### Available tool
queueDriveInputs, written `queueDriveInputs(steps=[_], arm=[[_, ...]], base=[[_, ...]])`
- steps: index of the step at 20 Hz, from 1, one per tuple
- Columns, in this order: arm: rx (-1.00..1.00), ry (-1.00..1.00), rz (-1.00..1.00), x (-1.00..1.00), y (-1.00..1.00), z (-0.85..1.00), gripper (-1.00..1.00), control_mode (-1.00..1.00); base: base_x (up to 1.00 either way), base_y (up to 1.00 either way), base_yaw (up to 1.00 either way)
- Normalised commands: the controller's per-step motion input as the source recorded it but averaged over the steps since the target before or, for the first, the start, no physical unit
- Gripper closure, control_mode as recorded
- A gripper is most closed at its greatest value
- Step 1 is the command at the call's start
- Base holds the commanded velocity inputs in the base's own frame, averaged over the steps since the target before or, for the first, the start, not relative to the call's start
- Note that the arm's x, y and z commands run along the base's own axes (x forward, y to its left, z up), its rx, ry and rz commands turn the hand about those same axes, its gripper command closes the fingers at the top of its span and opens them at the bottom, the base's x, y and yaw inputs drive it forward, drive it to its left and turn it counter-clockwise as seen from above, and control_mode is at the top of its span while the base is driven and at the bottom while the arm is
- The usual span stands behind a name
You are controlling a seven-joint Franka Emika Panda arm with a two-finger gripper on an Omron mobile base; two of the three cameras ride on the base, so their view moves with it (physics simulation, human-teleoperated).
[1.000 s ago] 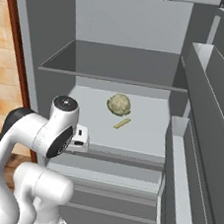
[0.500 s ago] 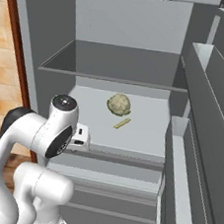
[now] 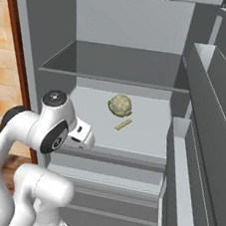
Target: Pick the egg and butter from the fridge and place them by the bowl for mixing.
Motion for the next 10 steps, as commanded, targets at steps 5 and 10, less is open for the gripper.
queueDriveInputs(steps=[5,10], arm=[[-0.05,0.00,-0.29,0.51,-0.17,0.01,-1.00,-1.00],[-0.12,0.00,-0.09,0.39,-0.24,-0.05,-1.00,-1.00]], base=[[0.00,0.00,0.00],[0.00,0.00,0.00]])
